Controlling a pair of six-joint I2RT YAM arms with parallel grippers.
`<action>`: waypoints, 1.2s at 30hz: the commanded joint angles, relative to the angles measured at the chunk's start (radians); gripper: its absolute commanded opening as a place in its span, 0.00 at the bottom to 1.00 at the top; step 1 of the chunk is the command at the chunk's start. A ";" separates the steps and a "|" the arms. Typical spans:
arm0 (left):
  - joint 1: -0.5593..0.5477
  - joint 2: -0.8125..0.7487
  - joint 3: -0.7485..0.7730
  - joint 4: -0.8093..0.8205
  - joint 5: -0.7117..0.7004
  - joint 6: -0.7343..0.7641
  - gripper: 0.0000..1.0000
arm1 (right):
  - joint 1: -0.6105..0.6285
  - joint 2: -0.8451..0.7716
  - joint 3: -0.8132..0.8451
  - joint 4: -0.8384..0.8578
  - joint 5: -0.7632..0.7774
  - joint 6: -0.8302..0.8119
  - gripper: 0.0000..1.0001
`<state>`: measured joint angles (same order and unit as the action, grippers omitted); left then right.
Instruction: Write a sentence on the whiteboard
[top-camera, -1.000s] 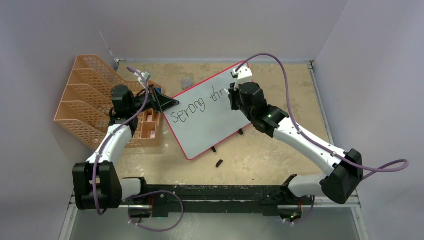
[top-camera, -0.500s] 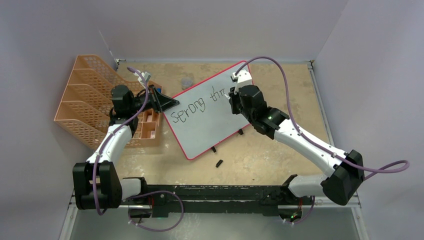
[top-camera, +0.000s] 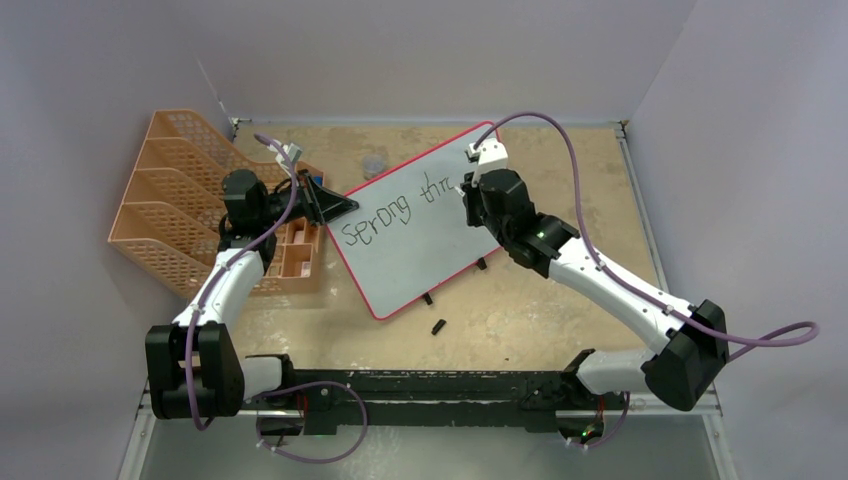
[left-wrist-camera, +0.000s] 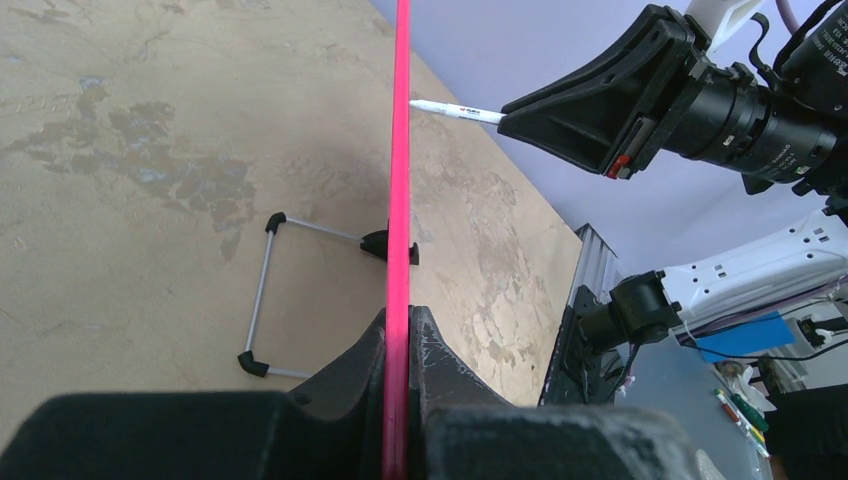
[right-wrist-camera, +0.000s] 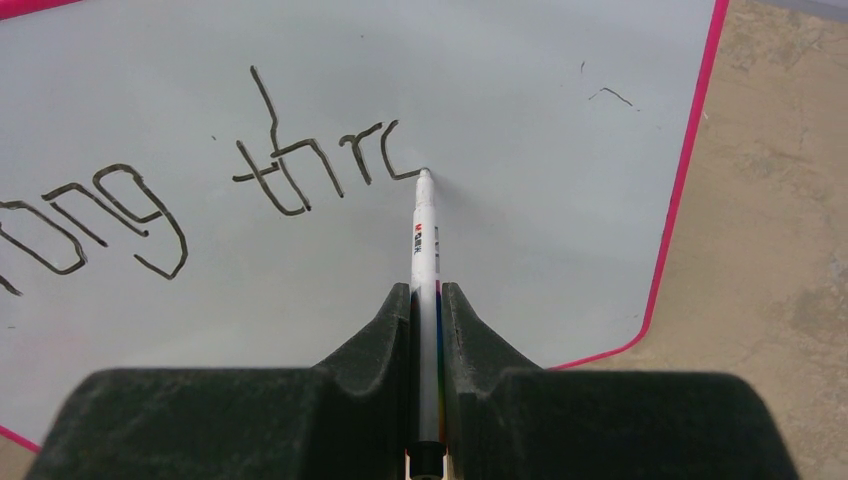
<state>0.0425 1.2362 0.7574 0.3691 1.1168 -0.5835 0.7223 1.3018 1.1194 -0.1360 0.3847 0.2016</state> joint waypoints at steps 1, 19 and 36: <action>-0.026 0.006 0.016 -0.021 0.055 0.039 0.00 | -0.009 -0.008 0.009 0.049 0.033 0.005 0.00; -0.026 0.005 0.017 -0.021 0.057 0.040 0.00 | -0.010 0.001 0.053 0.095 -0.007 -0.009 0.00; -0.025 0.006 0.017 -0.021 0.058 0.039 0.00 | -0.010 -0.001 0.062 0.110 -0.032 -0.016 0.00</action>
<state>0.0425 1.2362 0.7574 0.3691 1.1187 -0.5835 0.7177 1.3033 1.1297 -0.0906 0.3714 0.1967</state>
